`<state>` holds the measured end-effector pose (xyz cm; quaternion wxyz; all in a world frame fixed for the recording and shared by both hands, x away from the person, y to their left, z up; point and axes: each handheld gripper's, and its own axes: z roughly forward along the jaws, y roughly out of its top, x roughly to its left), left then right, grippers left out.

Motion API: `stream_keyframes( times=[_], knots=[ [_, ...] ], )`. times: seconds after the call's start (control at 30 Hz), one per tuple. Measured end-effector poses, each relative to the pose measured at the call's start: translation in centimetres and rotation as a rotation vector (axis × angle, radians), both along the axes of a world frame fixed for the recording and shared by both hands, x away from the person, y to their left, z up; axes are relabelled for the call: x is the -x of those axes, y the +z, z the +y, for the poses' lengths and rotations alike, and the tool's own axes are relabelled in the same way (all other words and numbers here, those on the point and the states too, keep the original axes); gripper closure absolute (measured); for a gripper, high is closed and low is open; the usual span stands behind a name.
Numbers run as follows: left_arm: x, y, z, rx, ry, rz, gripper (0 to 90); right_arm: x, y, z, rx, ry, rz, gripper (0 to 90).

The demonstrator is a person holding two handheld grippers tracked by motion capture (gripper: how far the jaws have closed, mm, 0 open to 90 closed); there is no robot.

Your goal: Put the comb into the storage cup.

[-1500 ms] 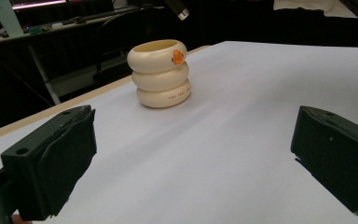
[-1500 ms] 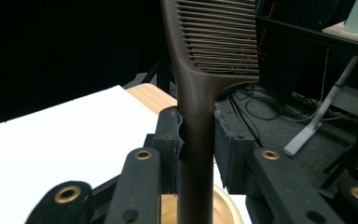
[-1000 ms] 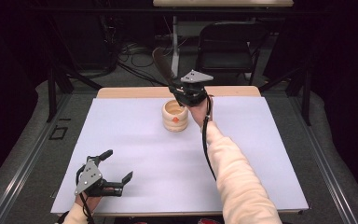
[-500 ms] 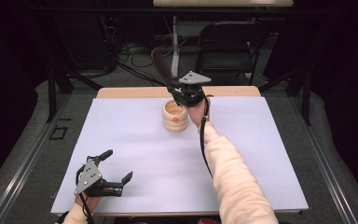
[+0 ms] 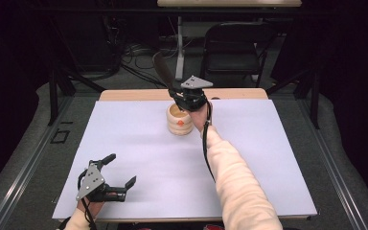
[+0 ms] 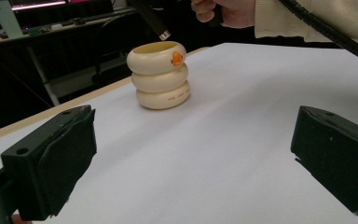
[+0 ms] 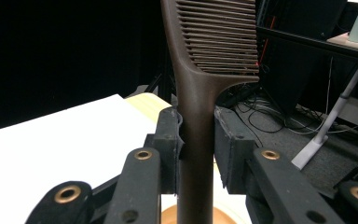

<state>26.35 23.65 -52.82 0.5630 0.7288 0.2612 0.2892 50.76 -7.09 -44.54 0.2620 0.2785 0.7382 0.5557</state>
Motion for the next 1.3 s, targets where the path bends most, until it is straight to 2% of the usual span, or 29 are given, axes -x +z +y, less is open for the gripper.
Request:
stream_keyframes(
  times=[0.83,1.3],
  knots=[
    [0.0,0.0,0.0,-0.001,0.001,0.0,0.0,-0.6,-2.5,0.0,0.011,0.015,0.025,72.4],
    [0.0,0.0,0.0,0.0,0.0,-0.001,0.0,-0.6,-3.9,-0.1,0.042,0.017,0.049,72.4]
  ],
)
